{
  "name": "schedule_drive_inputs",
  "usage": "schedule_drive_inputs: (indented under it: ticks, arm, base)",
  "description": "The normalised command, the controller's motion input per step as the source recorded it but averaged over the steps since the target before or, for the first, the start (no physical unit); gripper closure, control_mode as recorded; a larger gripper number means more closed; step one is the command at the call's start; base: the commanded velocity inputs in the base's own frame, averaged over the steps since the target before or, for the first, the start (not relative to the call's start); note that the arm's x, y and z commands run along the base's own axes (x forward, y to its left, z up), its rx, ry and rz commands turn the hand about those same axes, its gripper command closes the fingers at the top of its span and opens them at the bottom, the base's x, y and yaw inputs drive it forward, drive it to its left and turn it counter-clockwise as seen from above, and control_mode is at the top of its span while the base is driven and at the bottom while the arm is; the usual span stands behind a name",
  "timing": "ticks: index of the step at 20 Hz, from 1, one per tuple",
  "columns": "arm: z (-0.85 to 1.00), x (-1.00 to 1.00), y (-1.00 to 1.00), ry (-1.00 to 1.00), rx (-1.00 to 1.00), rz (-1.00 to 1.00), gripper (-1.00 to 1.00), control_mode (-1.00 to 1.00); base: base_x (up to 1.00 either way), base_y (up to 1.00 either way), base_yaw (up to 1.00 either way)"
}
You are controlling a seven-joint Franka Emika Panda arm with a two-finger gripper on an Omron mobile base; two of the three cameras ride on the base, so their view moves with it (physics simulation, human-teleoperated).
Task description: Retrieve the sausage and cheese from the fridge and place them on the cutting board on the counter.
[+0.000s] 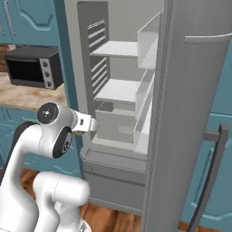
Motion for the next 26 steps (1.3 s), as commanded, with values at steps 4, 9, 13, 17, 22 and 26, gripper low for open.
schedule_drive_inputs:
  ticks: [4,9,13,17,22,26]
  arm:
    - [0.00,0.00,0.00,0.00,0.00,0.00,1.00,1.00]
    - [0.00,0.00,0.00,0.00,0.00,0.00,1.00,1.00]
    - [0.00,0.00,0.00,0.00,0.00,0.00,1.00,1.00]
    - [0.00,0.00,0.00,0.00,0.00,0.00,1.00,1.00]
    - [0.00,0.00,0.00,0.00,0.00,0.00,1.00,1.00]
    - [0.00,0.00,0.00,0.00,0.00,0.00,1.00,1.00]
  base:
    - [-0.75,0.40,0.00]
    - [-0.73,0.53,0.00]
    - [-0.71,0.59,-0.05]
    - [-0.64,0.59,-0.17]
    - [-0.42,0.25,-0.66]
    - [-0.13,0.04,-0.97]
